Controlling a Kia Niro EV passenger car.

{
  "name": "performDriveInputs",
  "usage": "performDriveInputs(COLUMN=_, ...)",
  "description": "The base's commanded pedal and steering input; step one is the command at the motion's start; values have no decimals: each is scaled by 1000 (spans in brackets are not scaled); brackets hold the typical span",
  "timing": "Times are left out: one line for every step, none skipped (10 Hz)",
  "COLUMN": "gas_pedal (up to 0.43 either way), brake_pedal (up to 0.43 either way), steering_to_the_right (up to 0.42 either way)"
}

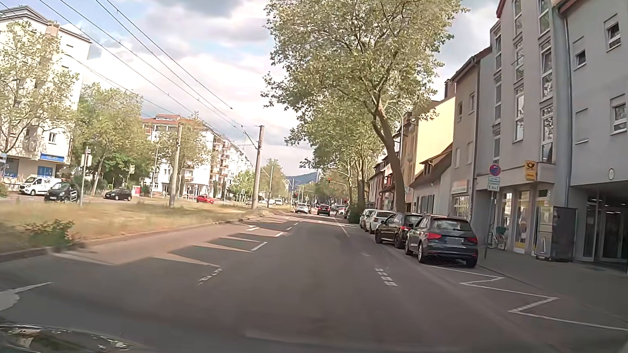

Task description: Follow the waypoints while adhering to traffic rules and regulations

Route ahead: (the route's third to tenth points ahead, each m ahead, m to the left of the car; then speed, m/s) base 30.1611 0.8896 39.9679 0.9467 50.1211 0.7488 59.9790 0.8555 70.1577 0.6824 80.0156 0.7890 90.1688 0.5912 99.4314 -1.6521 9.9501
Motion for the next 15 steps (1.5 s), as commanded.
performDriveInputs(gas_pedal=47, brake_pedal=0, steering_to_the_right=-5)
performDriveInputs(gas_pedal=47, brake_pedal=0, steering_to_the_right=-2)
performDriveInputs(gas_pedal=39, brake_pedal=0, steering_to_the_right=-2)
performDriveInputs(gas_pedal=39, brake_pedal=0, steering_to_the_right=-1)
performDriveInputs(gas_pedal=39, brake_pedal=0, steering_to_the_right=-1)
performDriveInputs(gas_pedal=39, brake_pedal=0, steering_to_the_right=-1)
performDriveInputs(gas_pedal=39, brake_pedal=0, steering_to_the_right=-1)
performDriveInputs(gas_pedal=39, brake_pedal=0, steering_to_the_right=-1)
performDriveInputs(gas_pedal=39, brake_pedal=0, steering_to_the_right=-1)
performDriveInputs(gas_pedal=39, brake_pedal=0, steering_to_the_right=0)
performDriveInputs(gas_pedal=39, brake_pedal=0, steering_to_the_right=0)
performDriveInputs(gas_pedal=39, brake_pedal=0, steering_to_the_right=0)
performDriveInputs(gas_pedal=39, brake_pedal=0, steering_to_the_right=0)
performDriveInputs(gas_pedal=39, brake_pedal=0, steering_to_the_right=0)
performDriveInputs(gas_pedal=39, brake_pedal=0, steering_to_the_right=0)
